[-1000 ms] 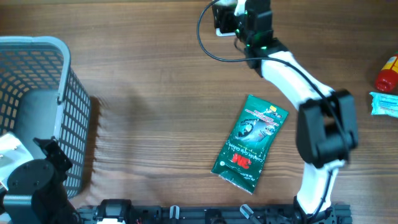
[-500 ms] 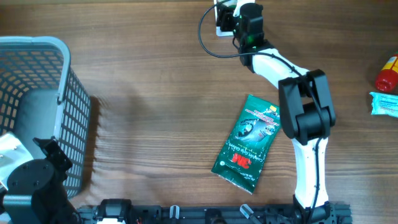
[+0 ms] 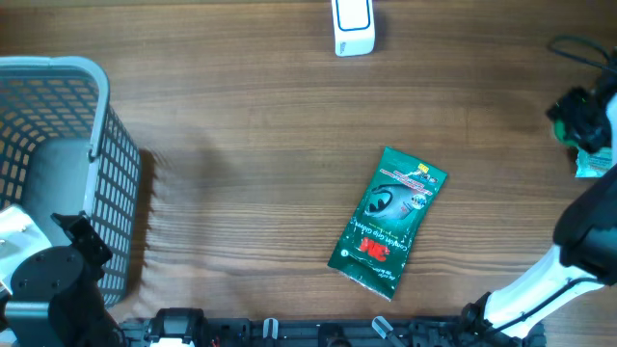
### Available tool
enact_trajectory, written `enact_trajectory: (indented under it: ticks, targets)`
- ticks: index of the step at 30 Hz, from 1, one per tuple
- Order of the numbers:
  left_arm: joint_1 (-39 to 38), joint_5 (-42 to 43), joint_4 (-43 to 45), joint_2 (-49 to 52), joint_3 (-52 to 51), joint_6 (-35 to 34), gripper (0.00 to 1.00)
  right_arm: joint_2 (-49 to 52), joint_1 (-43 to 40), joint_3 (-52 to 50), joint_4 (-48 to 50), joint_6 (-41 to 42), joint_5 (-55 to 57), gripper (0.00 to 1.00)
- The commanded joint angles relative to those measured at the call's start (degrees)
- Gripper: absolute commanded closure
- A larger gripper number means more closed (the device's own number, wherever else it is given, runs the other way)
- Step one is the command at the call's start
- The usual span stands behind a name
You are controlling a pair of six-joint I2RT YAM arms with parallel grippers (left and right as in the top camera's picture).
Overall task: Scan the item barcode
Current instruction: 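Carry the jar to the right edge and release it, then grasp the right end of the green 3M gloves packet with the right gripper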
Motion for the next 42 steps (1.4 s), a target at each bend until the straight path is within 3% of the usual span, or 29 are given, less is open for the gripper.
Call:
enact_trajectory:
  ticks: [1, 3, 5, 6, 12, 15, 19, 22, 26, 29, 32, 36, 42]
  targets:
    - [0.5, -0.7, 0.2, 0.0, 0.3, 0.4, 0.0, 6.3, -4.8, -0.9, 0.6, -2.3, -0.4, 0.36]
    - [0.5, -0.7, 0.2, 0.0, 0.3, 0.4, 0.0, 9.1, -7.1, -0.9, 1.9, -3.0, -0.3, 0.35]
    - [0.5, -0.7, 0.2, 0.0, 0.3, 0.4, 0.0, 9.4, -9.7, -0.4, 4.0, -3.1, -0.3, 0.22]
    - [0.5, -0.7, 0.2, 0.0, 0.3, 0.4, 0.0, 9.4, -10.8, 0.7, 4.0, -3.2, -0.3, 0.01]
    - [0.5, -0.7, 0.2, 0.0, 0.3, 0.4, 0.0, 4.8, -12.1, 17.2, -5.4, -3.3, -4.4, 0.0]
    - [0.5, -0.7, 0.2, 0.0, 0.3, 0.4, 0.0, -3.0, -9.2, 22.3, -7.9, -1.6, -8.3, 0.0]
    - [0.5, -0.7, 0.2, 0.0, 0.3, 0.4, 0.0, -20.0, -0.1, 22.3, -13.8, 2.0, -7.1, 0.0]
    - [0.5, -0.7, 0.2, 0.0, 0.3, 0.4, 0.0, -32.1, 8.9, 22.3, -23.3, 9.9, -7.1, 0.0]
    - [0.5, -0.7, 0.2, 0.0, 0.3, 0.4, 0.0, -38.2, 17.9, 22.1, -37.5, 13.4, -12.4, 0.0]
    - [0.5, -0.7, 0.2, 0.0, 0.3, 0.4, 0.0, -44.2, 28.7, 16.2, -37.9, 15.0, -7.9, 0.0]
    - [0.5, -0.7, 0.2, 0.0, 0.3, 0.4, 0.0, -52.3, 38.3, 3.8, -36.4, 24.5, -0.7, 0.0]
    - [0.5, -0.7, 0.2, 0.0, 0.3, 0.4, 0.0, -62.9, 43.6, -15.9, -29.4, 28.6, -1.2, 0.0]
    - [0.5, -0.7, 0.2, 0.0, 0.3, 0.4, 0.0, -66.1, 44.2, -31.0, -25.2, 28.6, -7.3, 0.0]
